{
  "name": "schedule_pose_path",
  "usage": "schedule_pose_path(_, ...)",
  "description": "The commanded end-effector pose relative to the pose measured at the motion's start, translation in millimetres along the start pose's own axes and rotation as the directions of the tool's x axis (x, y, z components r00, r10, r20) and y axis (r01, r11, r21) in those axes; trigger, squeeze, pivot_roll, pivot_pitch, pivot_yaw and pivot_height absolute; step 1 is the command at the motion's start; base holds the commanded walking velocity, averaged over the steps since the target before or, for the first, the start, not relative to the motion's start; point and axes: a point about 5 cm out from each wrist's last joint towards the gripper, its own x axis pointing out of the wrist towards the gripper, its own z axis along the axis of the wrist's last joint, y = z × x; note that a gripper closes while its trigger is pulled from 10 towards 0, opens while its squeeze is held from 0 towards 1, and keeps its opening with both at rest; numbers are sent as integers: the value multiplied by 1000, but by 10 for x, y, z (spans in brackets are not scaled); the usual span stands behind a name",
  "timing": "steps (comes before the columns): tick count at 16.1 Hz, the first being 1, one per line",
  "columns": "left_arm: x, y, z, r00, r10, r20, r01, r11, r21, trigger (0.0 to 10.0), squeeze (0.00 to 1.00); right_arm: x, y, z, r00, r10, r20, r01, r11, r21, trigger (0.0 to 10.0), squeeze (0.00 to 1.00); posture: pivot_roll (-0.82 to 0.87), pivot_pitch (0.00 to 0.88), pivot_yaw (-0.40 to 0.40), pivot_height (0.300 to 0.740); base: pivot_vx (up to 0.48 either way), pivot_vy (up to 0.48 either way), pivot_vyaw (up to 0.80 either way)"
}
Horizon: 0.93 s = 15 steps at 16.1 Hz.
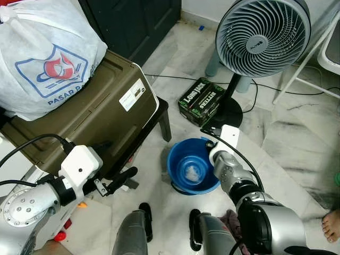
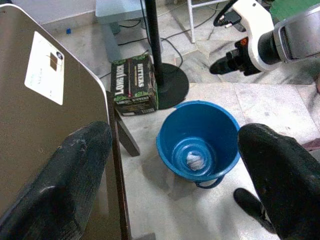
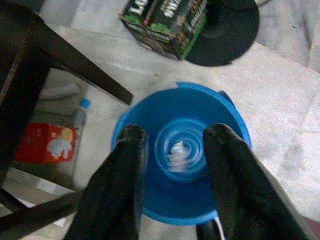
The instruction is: Clean up the room
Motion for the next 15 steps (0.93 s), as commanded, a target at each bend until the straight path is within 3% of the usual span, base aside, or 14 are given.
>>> schedule_pose_path(1, -13, 1, -21, 1000, 15, -10, -15, 1000, 0, 10000, 0, -11, 111, 24, 998, 57, 30, -57, 998, 5, 10000, 1000, 237, 321, 78, 740, 0, 0, 0)
schedule_pose_path(2, 7, 3, -22, 1000, 18, -7, -18, 1000, -1, 10000, 0, -21, 180, 55, 993, 104, 60, -104, 994, -18, 10000, 1000, 222, 315, 74, 740, 0, 0, 0)
schedule_pose_path(3, 32, 1, -23, 1000, 21, 0, -21, 1000, -4, 10000, 0, -61, 292, 85, 972, 201, 119, -184, 972, -145, 10000, 1000, 211, 313, 71, 740, 0, 0, 0)
schedule_pose_path(5, 107, -19, -38, 1000, 26, 17, -25, 1000, -18, 10000, 0, -157, 375, 60, 924, 338, 178, -279, 915, -293, 10000, 1000, 160, 295, 53, 740, 0, 0, 0)
schedule_pose_path(7, 266, -28, -68, 996, 59, 63, -56, 997, -52, 10000, 0, -397, 207, 59, 863, 437, 254, -311, 855, -415, 10000, 1000, 95, 266, 23, 740, 0, 0, 0)
schedule_pose_path(10, 408, -24, -72, 992, 89, 93, -82, 994, -76, 10000, 0, -540, 18, 93, 855, 427, 293, -288, 862, -416, 10000, 1000, 30, 228, -5, 740, 0, 0, 0)
schedule_pose_path(11, 500, -18, -58, 984, 129, 127, -118, 989, -88, 10000, 0, -706, -182, 116, 843, 385, 376, -195, 869, -454, 10000, 1000, -2, 206, -13, 740, 0, 0, 0)
schedule_pose_path(15, 612, 127, -140, 941, 320, 113, -304, 943, -136, 10000, 0, -923, -332, 140, 818, 330, 471, -91, 882, -462, 10000, 1000, -63, 149, -15, 740, 0, 0, 0)
